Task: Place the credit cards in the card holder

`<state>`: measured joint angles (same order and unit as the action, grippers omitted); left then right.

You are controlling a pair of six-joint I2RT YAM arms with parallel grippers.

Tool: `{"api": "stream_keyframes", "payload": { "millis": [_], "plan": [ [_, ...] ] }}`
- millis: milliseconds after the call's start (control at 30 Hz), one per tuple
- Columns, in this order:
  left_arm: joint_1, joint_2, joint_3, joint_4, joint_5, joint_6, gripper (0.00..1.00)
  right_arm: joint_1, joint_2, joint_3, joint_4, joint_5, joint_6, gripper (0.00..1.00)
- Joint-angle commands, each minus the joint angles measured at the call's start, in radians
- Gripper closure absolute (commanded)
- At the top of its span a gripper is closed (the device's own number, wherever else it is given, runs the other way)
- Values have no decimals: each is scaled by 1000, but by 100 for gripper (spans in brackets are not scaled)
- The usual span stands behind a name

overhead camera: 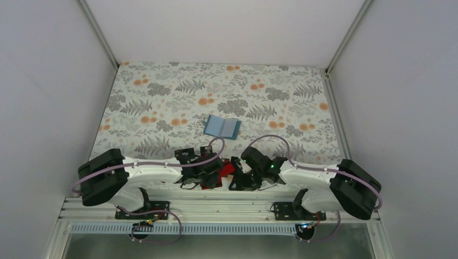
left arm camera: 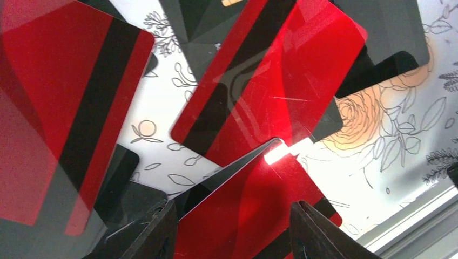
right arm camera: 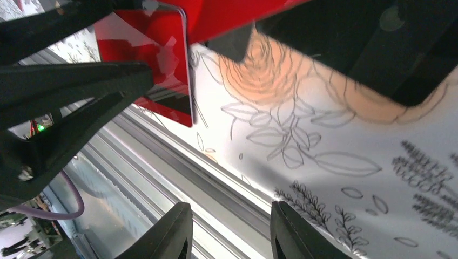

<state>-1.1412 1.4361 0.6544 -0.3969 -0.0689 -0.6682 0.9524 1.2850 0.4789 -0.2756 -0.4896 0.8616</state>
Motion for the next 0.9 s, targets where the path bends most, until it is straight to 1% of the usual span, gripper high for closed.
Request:
{"api": "stream_keyframes", "payload": {
  "millis": [0,167,300,400,467,667,867],
  "plan": [
    [-41,30,-35,9,37,-41,48,55,-26,-49,101,-14,168,61],
    [-83,31,-33,-2,22,-74,48,106,-40,-73,176,21,295,56],
    [-84,19,-42,-10,8,-95,48,123,-40,-94,234,41,372,53],
    [-84,5,-42,-3,17,-97,48,135,-5,-92,276,35,407,52],
    [-117,3,-43,2,19,-96,48,143,15,-92,296,33,426,51],
    [-133,12,-50,22,24,-103,48,158,54,-120,387,24,524,51],
    [-140,1,-57,26,18,-110,48,160,85,-148,449,29,584,50]
  ]
}}
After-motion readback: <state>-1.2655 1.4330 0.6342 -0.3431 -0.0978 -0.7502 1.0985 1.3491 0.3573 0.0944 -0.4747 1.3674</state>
